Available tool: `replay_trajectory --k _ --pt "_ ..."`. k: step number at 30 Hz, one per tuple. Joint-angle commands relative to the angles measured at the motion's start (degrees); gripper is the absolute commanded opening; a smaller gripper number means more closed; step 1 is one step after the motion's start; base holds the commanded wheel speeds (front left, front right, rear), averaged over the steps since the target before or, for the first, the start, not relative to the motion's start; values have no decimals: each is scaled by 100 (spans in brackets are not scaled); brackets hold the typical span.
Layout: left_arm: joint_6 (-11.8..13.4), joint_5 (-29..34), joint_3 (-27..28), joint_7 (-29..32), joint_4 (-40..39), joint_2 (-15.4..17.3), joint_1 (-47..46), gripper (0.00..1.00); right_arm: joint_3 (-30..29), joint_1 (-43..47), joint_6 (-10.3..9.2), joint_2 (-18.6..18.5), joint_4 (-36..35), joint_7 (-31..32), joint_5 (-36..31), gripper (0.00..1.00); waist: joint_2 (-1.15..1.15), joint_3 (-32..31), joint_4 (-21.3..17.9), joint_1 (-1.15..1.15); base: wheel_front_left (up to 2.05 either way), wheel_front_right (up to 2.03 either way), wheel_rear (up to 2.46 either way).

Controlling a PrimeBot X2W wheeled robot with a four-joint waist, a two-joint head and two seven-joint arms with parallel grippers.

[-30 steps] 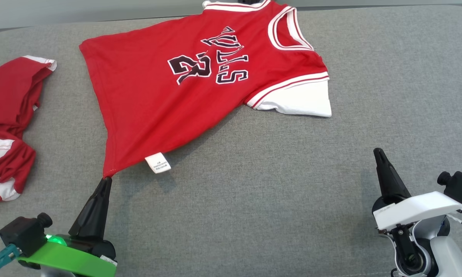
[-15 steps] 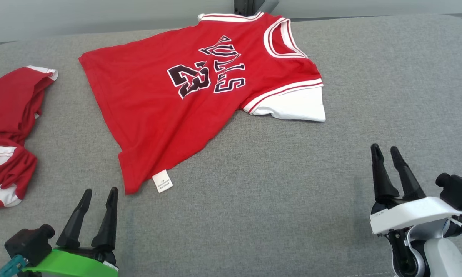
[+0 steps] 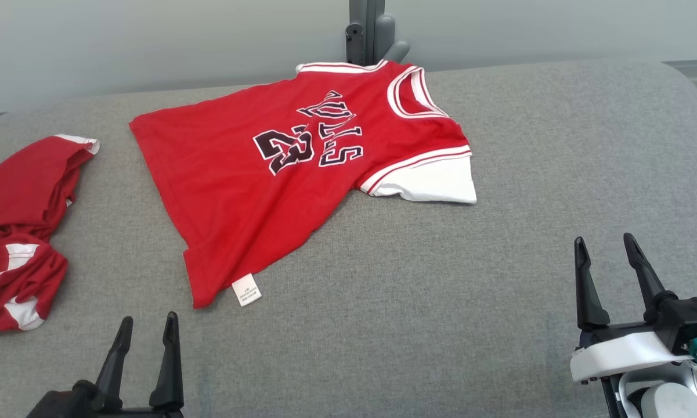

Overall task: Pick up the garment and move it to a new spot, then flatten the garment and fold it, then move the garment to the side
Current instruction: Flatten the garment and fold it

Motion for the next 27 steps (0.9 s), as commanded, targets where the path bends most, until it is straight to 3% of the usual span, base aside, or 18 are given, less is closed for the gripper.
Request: replay_trajectory --k 1,6,11,27 --pt "-27 122 36 -2 18 -64 95 100 -39 68 0 13 -22 -23 -70 100 0 -114 -7 0 0 0 0" --pt "-68 604 201 -1 268 -267 182 100 -73 285 0 56 -43 -27 -479 100 0 -260 52 0 0 0 0" --pt "-90 816 274 -1 475 -354 104 100 -77 411 -1 70 -28 -29 -466 100 0 -289 87 0 0 0 0" --pt "-93 622 181 -1 560 -316 -73 100 102 312 -1 74 44 -29 -357 100 0 -187 75 0 0 0 0"
